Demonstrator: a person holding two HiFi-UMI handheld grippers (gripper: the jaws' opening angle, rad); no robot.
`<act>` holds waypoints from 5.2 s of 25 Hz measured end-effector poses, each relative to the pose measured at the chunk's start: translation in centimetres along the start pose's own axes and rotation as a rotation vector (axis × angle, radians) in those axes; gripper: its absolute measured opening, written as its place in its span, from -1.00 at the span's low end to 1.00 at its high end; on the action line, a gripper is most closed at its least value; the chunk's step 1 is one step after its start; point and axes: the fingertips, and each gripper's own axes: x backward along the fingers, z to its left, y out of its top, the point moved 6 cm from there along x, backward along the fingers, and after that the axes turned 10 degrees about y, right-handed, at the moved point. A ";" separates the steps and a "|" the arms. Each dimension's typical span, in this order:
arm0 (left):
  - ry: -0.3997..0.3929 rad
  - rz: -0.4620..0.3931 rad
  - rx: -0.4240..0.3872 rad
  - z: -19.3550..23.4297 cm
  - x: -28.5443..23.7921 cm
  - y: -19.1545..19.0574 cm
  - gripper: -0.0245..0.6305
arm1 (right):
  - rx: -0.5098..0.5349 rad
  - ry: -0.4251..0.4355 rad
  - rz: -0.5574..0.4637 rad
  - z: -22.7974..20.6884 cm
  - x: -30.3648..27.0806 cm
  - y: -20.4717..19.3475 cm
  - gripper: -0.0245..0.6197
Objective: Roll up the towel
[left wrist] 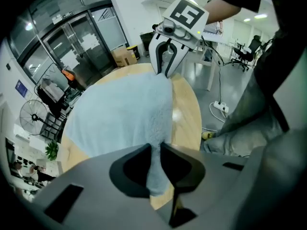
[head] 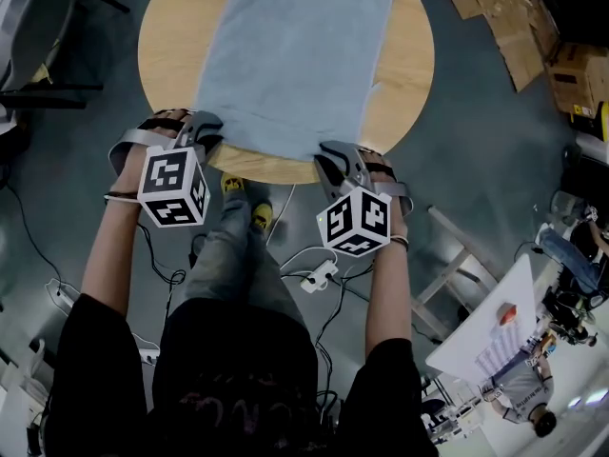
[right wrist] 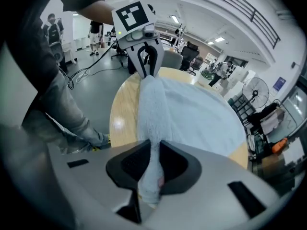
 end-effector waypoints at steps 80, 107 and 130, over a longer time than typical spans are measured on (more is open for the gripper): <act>-0.200 0.017 0.057 -5.9 3.2 1.4 -0.73 | 0.003 0.167 0.009 5.7 1.6 0.0 -0.72; -0.510 -0.058 0.335 -1.2 2.1 0.0 -0.70 | 0.165 0.074 0.044 2.8 2.2 1.5 0.01; -0.367 -0.120 0.257 3.9 0.4 -0.6 -0.51 | -0.099 0.267 0.043 -3.8 1.0 0.7 -0.22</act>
